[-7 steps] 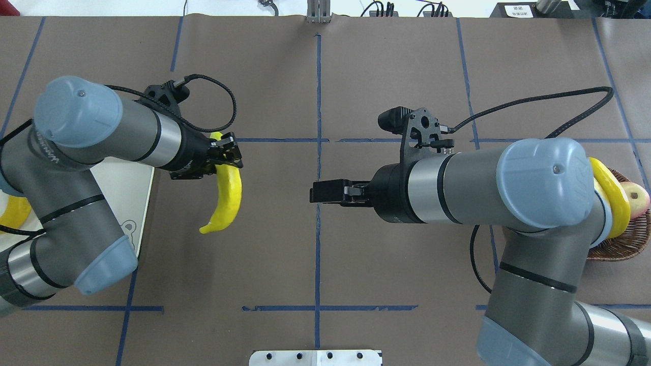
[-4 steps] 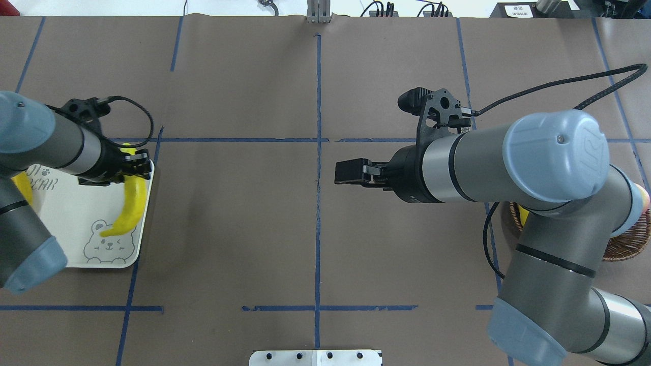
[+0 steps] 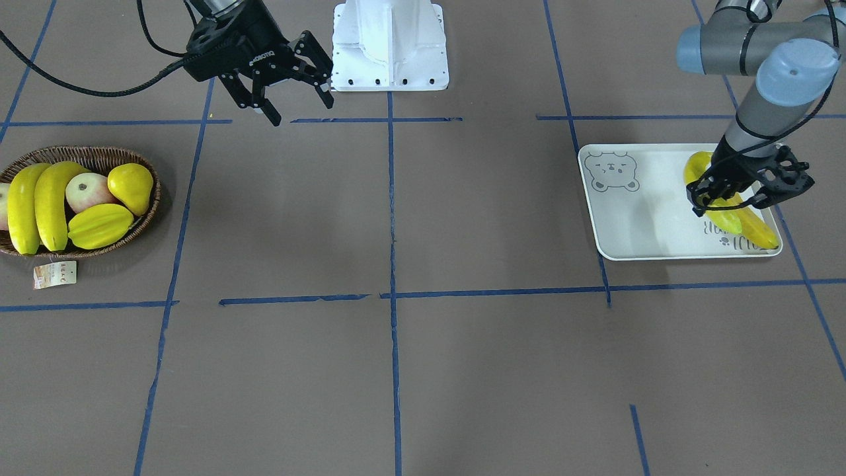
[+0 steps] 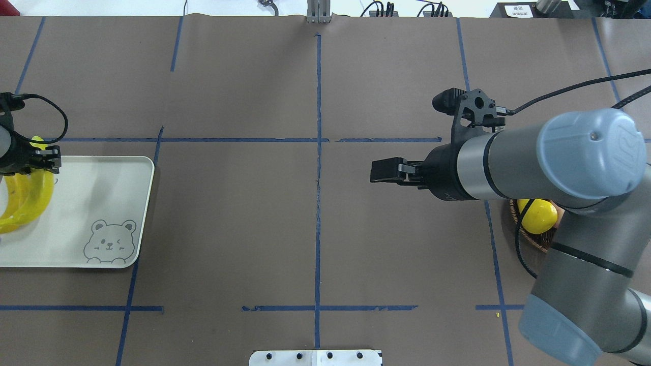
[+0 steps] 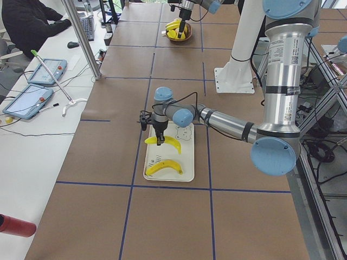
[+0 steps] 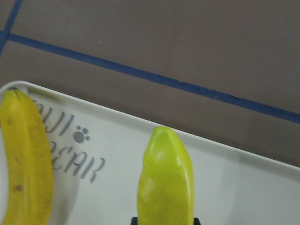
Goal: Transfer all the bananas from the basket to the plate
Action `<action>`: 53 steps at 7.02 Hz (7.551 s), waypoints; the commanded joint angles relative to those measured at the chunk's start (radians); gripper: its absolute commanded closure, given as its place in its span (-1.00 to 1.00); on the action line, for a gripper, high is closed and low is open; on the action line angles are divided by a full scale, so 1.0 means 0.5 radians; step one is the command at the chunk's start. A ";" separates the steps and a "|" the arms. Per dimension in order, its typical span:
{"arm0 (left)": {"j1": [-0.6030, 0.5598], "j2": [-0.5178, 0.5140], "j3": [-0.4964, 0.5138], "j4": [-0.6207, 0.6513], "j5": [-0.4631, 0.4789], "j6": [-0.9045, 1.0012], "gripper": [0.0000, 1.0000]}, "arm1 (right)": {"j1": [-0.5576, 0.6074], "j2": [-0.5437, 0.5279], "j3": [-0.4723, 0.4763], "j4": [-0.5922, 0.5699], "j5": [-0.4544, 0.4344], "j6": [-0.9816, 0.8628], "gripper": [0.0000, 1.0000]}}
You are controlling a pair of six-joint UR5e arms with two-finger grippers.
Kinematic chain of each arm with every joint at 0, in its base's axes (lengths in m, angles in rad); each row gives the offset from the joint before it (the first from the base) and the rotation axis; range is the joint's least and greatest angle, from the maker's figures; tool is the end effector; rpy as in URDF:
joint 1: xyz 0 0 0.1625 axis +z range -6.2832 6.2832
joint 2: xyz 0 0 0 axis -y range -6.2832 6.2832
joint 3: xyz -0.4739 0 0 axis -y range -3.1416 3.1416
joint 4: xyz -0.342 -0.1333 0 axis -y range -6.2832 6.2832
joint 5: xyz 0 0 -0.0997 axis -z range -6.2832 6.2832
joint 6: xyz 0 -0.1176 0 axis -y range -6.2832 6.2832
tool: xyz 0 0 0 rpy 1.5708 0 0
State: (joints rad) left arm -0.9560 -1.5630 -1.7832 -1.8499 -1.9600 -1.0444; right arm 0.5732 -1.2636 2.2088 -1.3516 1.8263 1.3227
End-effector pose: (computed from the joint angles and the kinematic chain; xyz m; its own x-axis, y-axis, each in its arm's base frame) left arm 0.1987 -0.4351 0.6169 0.7701 -0.2847 -0.5709 0.3089 0.9494 -0.0568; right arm -0.3534 -0.3514 0.2904 0.4029 -0.0227 0.9150 -0.2380 0.9627 0.1287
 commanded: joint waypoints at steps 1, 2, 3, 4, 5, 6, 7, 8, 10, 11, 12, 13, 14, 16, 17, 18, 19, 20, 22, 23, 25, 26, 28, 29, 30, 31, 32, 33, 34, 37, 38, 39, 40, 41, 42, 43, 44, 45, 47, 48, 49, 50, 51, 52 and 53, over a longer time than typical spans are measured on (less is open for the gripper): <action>-0.030 0.006 0.072 -0.006 -0.004 0.058 1.00 | 0.053 -0.145 0.068 -0.006 0.069 -0.139 -1.00; -0.030 0.009 0.075 -0.006 -0.001 0.055 1.00 | 0.053 -0.139 0.065 -0.006 0.069 -0.139 -1.00; -0.030 0.003 0.090 -0.006 -0.004 0.040 1.00 | 0.053 -0.136 0.068 -0.006 0.069 -0.139 -1.00; -0.024 0.003 0.094 -0.006 -0.004 0.030 1.00 | 0.059 -0.136 0.068 -0.006 0.069 -0.139 -1.00; -0.024 0.003 0.087 -0.006 -0.016 0.027 0.95 | 0.062 -0.142 0.068 -0.006 0.069 -0.139 -1.00; -0.018 0.003 0.087 -0.006 -0.019 0.030 0.91 | 0.062 -0.142 0.068 -0.003 0.069 -0.139 -1.00; -0.012 0.003 0.087 -0.006 -0.019 0.030 0.40 | 0.062 -0.142 0.068 -0.006 0.069 -0.139 -1.00; -0.006 0.009 0.106 -0.012 -0.001 0.036 -0.97 | 0.062 -0.142 0.068 -0.006 0.069 -0.139 -1.00; -0.002 0.024 0.106 -0.101 -0.004 0.033 -0.99 | 0.065 -0.142 0.068 -0.006 0.069 -0.139 -1.00; -0.002 0.027 0.097 -0.144 -0.019 0.030 -0.99 | 0.078 -0.154 0.068 -0.006 0.072 -0.139 -1.00; -0.005 0.015 0.045 -0.147 -0.031 0.036 -0.99 | 0.135 -0.227 0.080 -0.006 0.099 -0.157 -1.00; 0.001 -0.015 -0.083 -0.144 -0.038 0.021 -0.99 | 0.245 -0.358 0.083 -0.006 0.200 -0.330 -1.00; 0.001 -0.067 -0.212 -0.135 -0.174 -0.040 -0.99 | 0.337 -0.484 0.089 0.003 0.268 -0.517 -1.00; 0.052 -0.376 -0.351 -0.117 -0.326 -0.403 -0.99 | 0.536 -0.824 0.083 0.073 0.329 -0.928 -1.00; 0.186 -0.551 -0.324 -0.117 -0.356 -0.591 -0.99 | 0.702 -0.923 0.065 0.092 0.475 -1.143 -1.00; 0.327 -0.634 -0.324 -0.117 -0.299 -0.769 -0.99 | 0.889 -1.034 0.022 0.101 0.589 -1.397 -1.00; 0.396 -0.699 -0.318 -0.114 -0.210 -0.880 -0.99 | 1.131 -1.099 -0.091 0.150 0.767 -1.682 -1.00; 0.418 -0.742 -0.311 -0.114 -0.206 -0.933 -0.99 | 1.373 -1.102 -0.283 0.208 1.048 -1.886 -1.00; 0.433 -0.749 -0.311 -0.114 -0.203 -0.960 -0.99 | 1.418 -1.108 -0.524 0.341 1.051 -1.900 -0.99; 0.442 -0.773 -0.311 -0.114 -0.203 -0.970 -0.99 | 1.409 -1.099 -0.567 0.338 1.051 -1.900 -0.99; 0.470 -0.786 -0.314 -0.114 -0.200 -1.000 -0.99 | 1.272 -1.175 -0.607 0.338 1.048 -1.906 -0.88; 0.470 -0.795 -0.314 -0.114 -0.200 -1.001 -0.99 | 1.226 -1.182 -0.610 0.335 1.060 -1.906 -0.73; 0.470 -0.801 -0.324 -0.114 -0.200 -1.001 -0.99 | 1.161 -1.210 -0.665 0.335 1.051 -1.921 -0.58; 0.470 -0.798 -0.327 -0.114 -0.200 -1.004 -0.99 | 1.145 -1.185 -0.705 0.338 1.048 -1.921 -0.37; 0.470 -0.798 -0.327 -0.114 -0.200 -1.004 -0.99 | 1.127 -1.176 -0.718 0.338 1.048 -1.921 -0.32; 0.470 -0.795 -0.327 -0.114 -0.200 -1.004 -0.99 | 1.106 -1.173 -0.724 0.338 1.038 -1.915 -0.32; 0.470 -0.795 -0.327 -0.114 -0.197 -1.004 -0.99 | 1.054 -1.155 -0.742 0.341 0.987 -1.906 -0.30; 0.470 -0.792 -0.333 -0.114 -0.188 -1.004 -0.99 | 1.053 -1.142 -0.757 0.344 0.983 -1.909 -0.23; 0.470 -0.786 -0.330 -0.114 -0.191 -1.004 -0.99 | 1.050 -1.139 -0.758 0.344 0.983 -1.912 -0.17; 0.473 -0.786 -0.330 -0.114 -0.188 -1.004 -0.99 | 1.053 -1.087 -0.767 0.335 0.977 -1.903 -0.16; 0.470 -0.786 -0.330 -0.114 -0.188 -1.004 -0.99 | 1.050 -1.078 -0.773 0.326 0.971 -1.900 -0.17; 0.473 -0.786 -0.333 -0.114 -0.188 -1.004 -0.99 | 1.050 -1.053 -0.818 0.338 0.962 -1.900 -0.17; 0.473 -0.786 -0.333 -0.114 -0.188 -1.004 -0.99 | 1.053 -1.053 -0.837 0.341 0.956 -1.903 -0.17; 0.473 -0.783 -0.336 -0.114 -0.188 -1.004 -0.99 | 1.056 -1.053 -0.831 0.341 0.956 -1.906 -0.17; 0.473 -0.777 -0.339 -0.114 -0.188 -1.004 -0.99 | 1.056 -1.053 -0.819 0.344 0.956 -1.906 0.23; 0.473 -0.767 -0.339 -0.114 -0.185 -1.004 -0.99 | 1.059 -1.053 -0.807 0.344 0.956 -1.909 0.75; 0.473 -0.767 -0.336 -0.114 -0.185 -1.004 -0.99 | 1.075 -1.056 -0.804 0.344 0.959 -1.918 0.98; 0.473 -0.767 -0.333 -0.114 -0.185 -1.004 -0.99 | 1.102 -1.071 -0.761 0.338 0.959 -1.921 1.00; 0.476 -0.770 -0.330 -0.114 -0.188 -1.004 -0.99 | 1.206 -1.178 -0.562 0.301 0.983 -1.924 1.00; 0.476 -0.770 -0.333 -0.114 -0.188 -1.004 -0.99 | 1.280 -1.209 -0.449 0.237 0.983 -1.924 1.00; 0.476 -0.779 -0.333 -0.114 -0.188 -1.004 -0.99 | 1.362 -1.185 -0.348 0.136 0.986 -1.924 1.00; 0.476 -0.786 -0.333 -0.114 -0.188 -1.004 -0.99 | 1.378 -1.106 -0.222 -0.020 1.011 -1.918 1.00; 0.476 -0.795 -0.336 -0.117 -0.188 -1.004 -0.99 | 1.381 -0.862 -0.160 -0.207 1.114 -1.879 1.00; 0.482 -0.801 -0.339 -0.120 -0.191 -1.004 -0.99 | 1.360 -0.559 -0.165 -0.354 1.240 -1.666 1.00; 0.482 -0.840 -0.342 -0.129 -0.191 -1.010 -0.99 | 1.184 -0.334 -0.169 -0.356 1.235 -1.272 1.00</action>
State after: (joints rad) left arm -0.7159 -1.9667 -1.9526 -1.9102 -2.0550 -1.5470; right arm 1.2346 -1.5809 2.1202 -1.4908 2.4188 0.5000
